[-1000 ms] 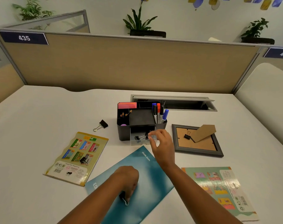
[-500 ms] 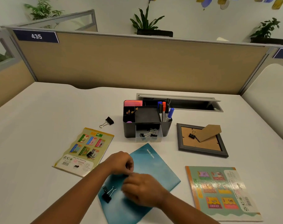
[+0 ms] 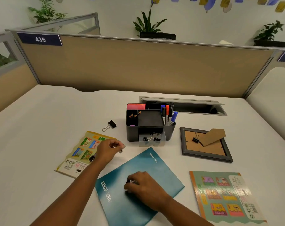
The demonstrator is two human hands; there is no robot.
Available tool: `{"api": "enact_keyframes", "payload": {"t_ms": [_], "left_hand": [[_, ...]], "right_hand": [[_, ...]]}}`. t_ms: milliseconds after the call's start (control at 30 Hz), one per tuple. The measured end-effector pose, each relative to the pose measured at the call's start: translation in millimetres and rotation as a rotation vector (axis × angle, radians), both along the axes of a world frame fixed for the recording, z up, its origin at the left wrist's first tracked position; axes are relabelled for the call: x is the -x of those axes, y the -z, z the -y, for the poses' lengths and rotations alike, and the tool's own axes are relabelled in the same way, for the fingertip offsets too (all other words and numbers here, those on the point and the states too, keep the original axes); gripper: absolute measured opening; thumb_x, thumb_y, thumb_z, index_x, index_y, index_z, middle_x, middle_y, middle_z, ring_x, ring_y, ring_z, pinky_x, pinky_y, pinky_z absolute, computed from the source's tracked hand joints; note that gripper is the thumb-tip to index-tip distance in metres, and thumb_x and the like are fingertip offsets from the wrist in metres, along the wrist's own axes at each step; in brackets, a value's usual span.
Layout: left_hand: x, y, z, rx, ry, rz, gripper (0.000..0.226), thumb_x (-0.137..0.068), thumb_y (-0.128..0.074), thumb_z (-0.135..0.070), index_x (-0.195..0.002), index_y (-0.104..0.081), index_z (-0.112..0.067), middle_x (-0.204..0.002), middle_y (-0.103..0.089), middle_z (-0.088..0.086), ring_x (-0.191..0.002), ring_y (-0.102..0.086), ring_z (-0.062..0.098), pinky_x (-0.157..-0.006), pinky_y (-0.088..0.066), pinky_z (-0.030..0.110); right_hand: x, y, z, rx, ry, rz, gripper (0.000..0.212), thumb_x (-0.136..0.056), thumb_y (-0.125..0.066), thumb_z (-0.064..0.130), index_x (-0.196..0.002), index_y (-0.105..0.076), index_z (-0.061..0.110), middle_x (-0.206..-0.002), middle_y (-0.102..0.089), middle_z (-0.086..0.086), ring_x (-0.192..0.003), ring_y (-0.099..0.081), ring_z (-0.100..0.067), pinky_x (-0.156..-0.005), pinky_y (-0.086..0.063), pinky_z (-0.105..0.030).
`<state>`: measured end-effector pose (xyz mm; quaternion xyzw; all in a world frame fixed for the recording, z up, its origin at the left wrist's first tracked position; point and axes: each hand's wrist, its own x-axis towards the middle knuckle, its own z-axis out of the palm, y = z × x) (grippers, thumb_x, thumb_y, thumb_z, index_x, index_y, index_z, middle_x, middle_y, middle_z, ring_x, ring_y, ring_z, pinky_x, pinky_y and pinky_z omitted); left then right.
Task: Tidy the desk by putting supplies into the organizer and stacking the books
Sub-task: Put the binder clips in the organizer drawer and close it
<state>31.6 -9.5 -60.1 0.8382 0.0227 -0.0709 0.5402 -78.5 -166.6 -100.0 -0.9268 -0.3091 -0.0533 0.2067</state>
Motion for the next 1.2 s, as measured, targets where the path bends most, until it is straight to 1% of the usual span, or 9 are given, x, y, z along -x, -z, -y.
{"api": "enact_keyframes", "payload": {"t_ms": [100,200,300,533,667,767,933,1100,1200], "left_hand": [[-5,-18,18,0.079,-0.047,0.066,0.019,-0.077,-0.073,-0.011,-0.065,-0.064,-0.023,-0.061,-0.065,-0.009,-0.063,-0.060,0.010,-0.064,-0.046,0.019],[-9,-33,43,0.130,-0.024,0.136,0.009,-0.078,-0.071,-0.010,-0.075,-0.069,-0.018,-0.071,-0.065,-0.008,-0.063,-0.059,0.002,-0.057,-0.047,0.011],[-12,-40,66,0.095,0.031,0.178,0.010,-0.077,-0.072,-0.009,-0.087,-0.073,-0.010,-0.072,-0.067,-0.004,-0.057,-0.061,-0.001,-0.055,-0.048,0.006],[-14,-29,88,-0.137,0.056,0.207,0.020,-0.080,-0.071,-0.017,-0.101,-0.073,-0.016,-0.092,-0.074,0.001,-0.075,-0.066,0.013,-0.080,-0.056,0.032],[-13,-26,78,-0.091,0.004,0.185,0.024,-0.085,-0.065,-0.020,-0.108,-0.070,-0.017,-0.101,-0.074,0.004,-0.055,-0.063,0.013,-0.071,-0.054,0.029],[-14,-26,58,-0.216,-0.154,0.207,0.021,-0.089,-0.059,-0.024,-0.104,-0.071,-0.014,-0.107,-0.072,0.007,-0.085,-0.067,0.024,-0.066,-0.043,0.024],[-33,-12,-4,-0.565,-0.214,-0.014,0.018,-0.085,-0.058,-0.021,-0.101,-0.066,-0.015,-0.112,-0.066,0.012,-0.101,-0.060,0.033,-0.074,-0.047,0.033],[-33,0,-51,-0.913,-0.021,-0.407,0.081,-0.068,-0.077,-0.041,-0.133,-0.037,-0.012,-0.134,-0.040,0.017,-0.126,-0.039,0.035,-0.102,-0.040,0.044],[-31,3,-62,-0.905,0.038,-0.454,0.085,-0.064,-0.081,-0.037,-0.132,-0.037,-0.011,-0.133,-0.039,0.018,-0.124,-0.043,0.034,-0.101,-0.042,0.042]], "right_hand": [[-15,-2,21,-0.074,0.171,0.228,0.022,-0.083,-0.055,0.028,-0.106,-0.055,0.027,-0.104,-0.066,0.000,-0.097,-0.053,-0.013,-0.077,-0.048,-0.024],[-37,-17,37,-0.248,0.399,0.289,0.028,-0.085,-0.054,0.018,-0.113,-0.056,0.018,-0.105,-0.065,-0.008,-0.099,-0.051,-0.014,-0.081,-0.047,-0.021],[-55,-35,52,-0.287,0.583,0.313,0.032,-0.089,-0.048,0.025,-0.115,-0.058,0.011,-0.109,-0.065,-0.011,-0.101,-0.059,-0.017,-0.089,-0.040,-0.013],[-70,-36,64,-0.336,0.656,0.171,0.031,-0.084,-0.062,0.010,-0.115,-0.060,0.007,-0.116,-0.065,-0.013,-0.106,-0.061,-0.027,-0.090,-0.038,-0.022],[-72,-28,65,-0.266,0.724,0.209,0.028,-0.079,-0.069,0.021,-0.107,-0.064,0.016,-0.102,-0.071,-0.006,-0.099,-0.063,-0.025,-0.086,-0.035,-0.031],[-72,-26,66,-0.280,0.796,0.174,0.026,-0.081,-0.067,0.025,-0.106,-0.066,0.019,-0.105,-0.069,-0.007,-0.108,-0.057,-0.026,-0.090,-0.037,-0.040],[-73,-27,68,-0.326,0.807,0.152,0.026,-0.084,-0.060,0.031,-0.107,-0.065,0.017,-0.109,-0.068,-0.006,-0.110,-0.054,-0.023,-0.093,-0.037,-0.042],[-70,-21,91,-0.623,1.067,0.260,0.017,-0.087,-0.052,0.013,-0.095,-0.064,0.006,-0.098,-0.065,-0.014,-0.093,-0.056,-0.026,-0.080,-0.040,-0.033],[-73,-14,123,-0.398,1.213,0.063,0.024,-0.089,-0.053,0.013,-0.111,-0.058,0.006,-0.117,-0.058,-0.017,-0.108,-0.051,-0.032,-0.090,-0.042,-0.040]]}}
